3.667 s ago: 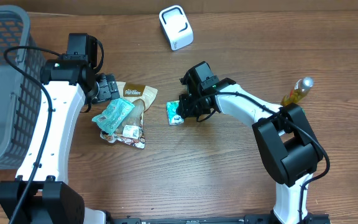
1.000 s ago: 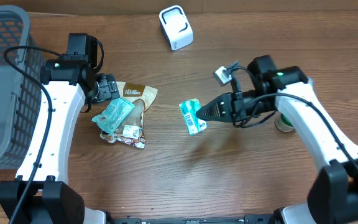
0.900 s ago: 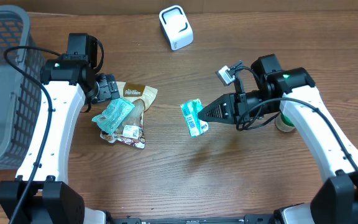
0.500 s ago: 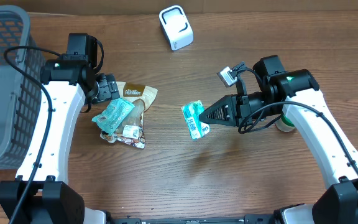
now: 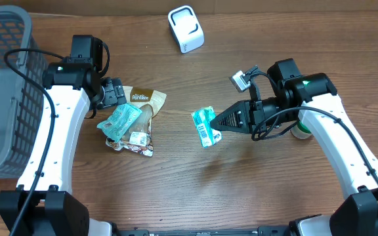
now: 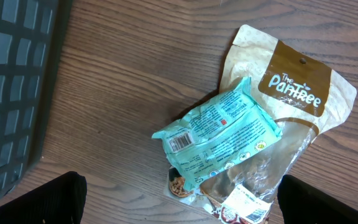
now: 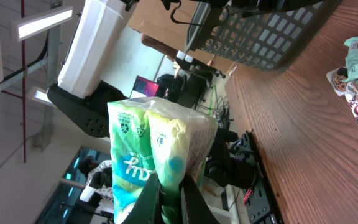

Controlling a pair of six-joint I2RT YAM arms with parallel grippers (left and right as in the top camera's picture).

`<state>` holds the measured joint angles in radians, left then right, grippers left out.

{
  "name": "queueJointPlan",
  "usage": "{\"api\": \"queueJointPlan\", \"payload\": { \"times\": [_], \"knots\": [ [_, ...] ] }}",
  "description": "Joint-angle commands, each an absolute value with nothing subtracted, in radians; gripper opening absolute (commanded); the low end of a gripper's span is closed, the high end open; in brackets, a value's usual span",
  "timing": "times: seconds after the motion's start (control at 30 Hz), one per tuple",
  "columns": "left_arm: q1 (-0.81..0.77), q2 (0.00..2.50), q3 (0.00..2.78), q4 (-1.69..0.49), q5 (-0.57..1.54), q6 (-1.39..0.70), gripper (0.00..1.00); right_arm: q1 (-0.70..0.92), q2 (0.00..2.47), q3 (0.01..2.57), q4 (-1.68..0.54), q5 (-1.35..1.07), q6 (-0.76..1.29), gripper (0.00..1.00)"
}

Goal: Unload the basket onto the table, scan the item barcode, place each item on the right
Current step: 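Lift the tissue pack with the right gripper and rotate it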

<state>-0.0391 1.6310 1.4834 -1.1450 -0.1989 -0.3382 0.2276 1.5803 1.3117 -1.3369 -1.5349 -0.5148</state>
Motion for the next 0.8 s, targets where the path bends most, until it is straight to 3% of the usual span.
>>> {"api": "queueJointPlan", "payload": {
  "times": [0.0,0.77],
  "knots": [
    [-0.043,1.634,1.492,-1.145,-0.201,-0.348,1.00,0.223,1.554,1.311,-1.337,-1.570,-0.524,0.04],
    [-0.043,1.634,1.492,-1.145,-0.201,-0.348,1.00,0.223,1.554,1.311,-1.314,-1.570,-0.524,0.04]
  ]
}}
